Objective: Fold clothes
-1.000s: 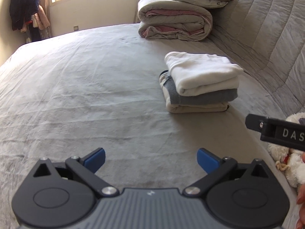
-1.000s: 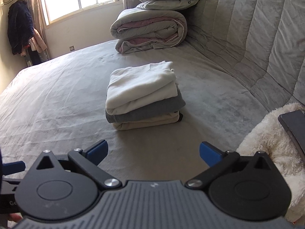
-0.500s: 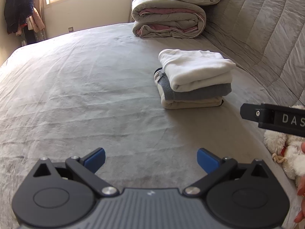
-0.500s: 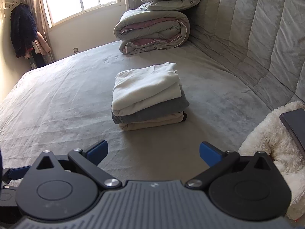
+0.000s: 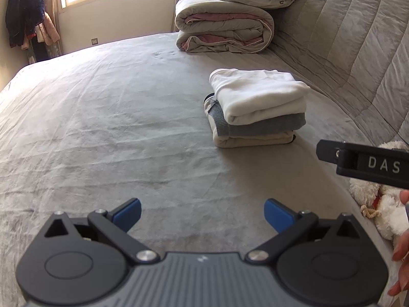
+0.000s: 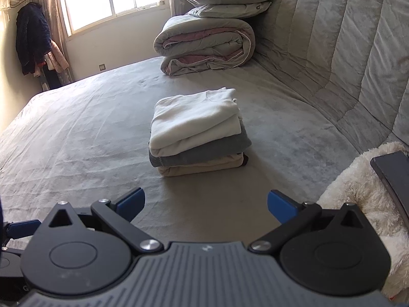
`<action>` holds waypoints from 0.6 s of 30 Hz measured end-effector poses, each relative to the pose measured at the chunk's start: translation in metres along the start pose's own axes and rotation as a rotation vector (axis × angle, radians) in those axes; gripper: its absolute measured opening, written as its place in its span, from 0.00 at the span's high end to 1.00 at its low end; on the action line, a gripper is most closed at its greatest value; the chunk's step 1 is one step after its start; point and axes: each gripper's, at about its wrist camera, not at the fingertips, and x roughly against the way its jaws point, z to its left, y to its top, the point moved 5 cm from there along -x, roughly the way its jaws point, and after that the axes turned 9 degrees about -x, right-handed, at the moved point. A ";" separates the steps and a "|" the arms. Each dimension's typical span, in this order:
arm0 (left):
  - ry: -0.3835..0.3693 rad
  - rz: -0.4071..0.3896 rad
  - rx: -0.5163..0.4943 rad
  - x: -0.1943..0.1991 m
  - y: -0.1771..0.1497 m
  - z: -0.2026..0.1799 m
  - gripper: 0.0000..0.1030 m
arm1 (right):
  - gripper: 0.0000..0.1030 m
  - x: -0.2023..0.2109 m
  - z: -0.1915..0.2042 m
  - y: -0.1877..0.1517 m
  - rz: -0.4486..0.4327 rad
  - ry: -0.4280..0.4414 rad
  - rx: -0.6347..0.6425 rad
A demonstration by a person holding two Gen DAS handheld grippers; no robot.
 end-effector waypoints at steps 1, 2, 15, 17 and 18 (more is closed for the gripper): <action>0.000 0.000 -0.001 0.000 0.000 0.000 0.01 | 0.00 0.000 0.000 0.000 -0.001 -0.001 0.001; 0.001 0.000 -0.002 0.001 0.000 -0.001 0.01 | 0.00 0.001 0.000 0.000 -0.002 -0.002 0.002; 0.003 -0.011 -0.018 0.009 0.001 -0.005 0.01 | 0.00 0.005 -0.001 0.001 -0.005 0.002 0.002; 0.005 -0.011 -0.020 0.010 0.000 -0.005 0.01 | 0.00 0.006 -0.001 0.001 -0.007 0.002 0.002; 0.006 -0.010 -0.021 0.010 0.000 -0.005 0.01 | 0.00 0.007 -0.001 0.001 -0.007 0.002 0.002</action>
